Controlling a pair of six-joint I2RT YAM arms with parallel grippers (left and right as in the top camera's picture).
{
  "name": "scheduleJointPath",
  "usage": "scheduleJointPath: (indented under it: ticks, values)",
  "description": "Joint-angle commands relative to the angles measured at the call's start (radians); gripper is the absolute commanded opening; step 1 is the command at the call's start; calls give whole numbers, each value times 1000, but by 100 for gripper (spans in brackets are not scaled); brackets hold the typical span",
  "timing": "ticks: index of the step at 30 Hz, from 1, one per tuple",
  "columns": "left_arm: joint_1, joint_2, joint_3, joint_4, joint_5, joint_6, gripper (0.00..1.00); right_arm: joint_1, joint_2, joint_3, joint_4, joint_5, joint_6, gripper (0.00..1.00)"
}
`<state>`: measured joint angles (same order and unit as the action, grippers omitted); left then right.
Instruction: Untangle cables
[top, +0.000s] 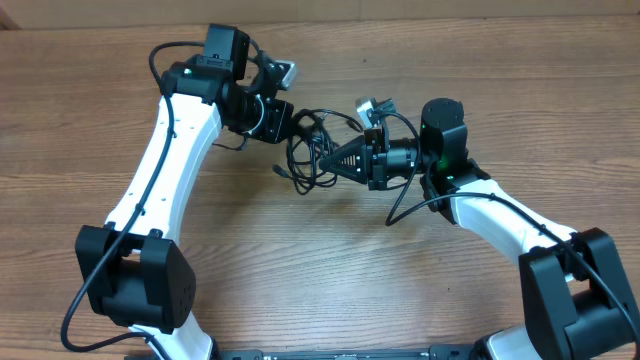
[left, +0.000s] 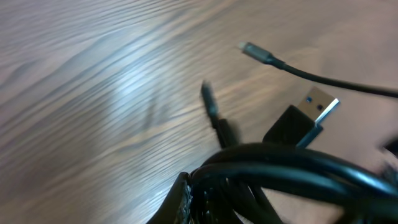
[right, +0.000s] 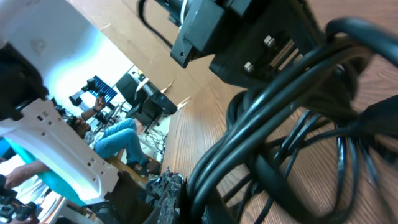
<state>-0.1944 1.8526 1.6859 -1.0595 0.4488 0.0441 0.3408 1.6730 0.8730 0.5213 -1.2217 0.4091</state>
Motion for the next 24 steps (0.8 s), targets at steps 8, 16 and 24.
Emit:
scheduleJointPath:
  ticks: [8, 16, 24]
  values:
    - [46, 5, 11, 24, -574, -348, 4, 6, -14, -2, -40, -142, -13, 4]
    - [65, 5, 11, 24, -571, -343, 4, -4, -14, -2, -71, -140, -17, 4]
    - [61, 5, 11, 29, -263, -9, 4, -29, -14, -2, -237, 40, 10, 38]
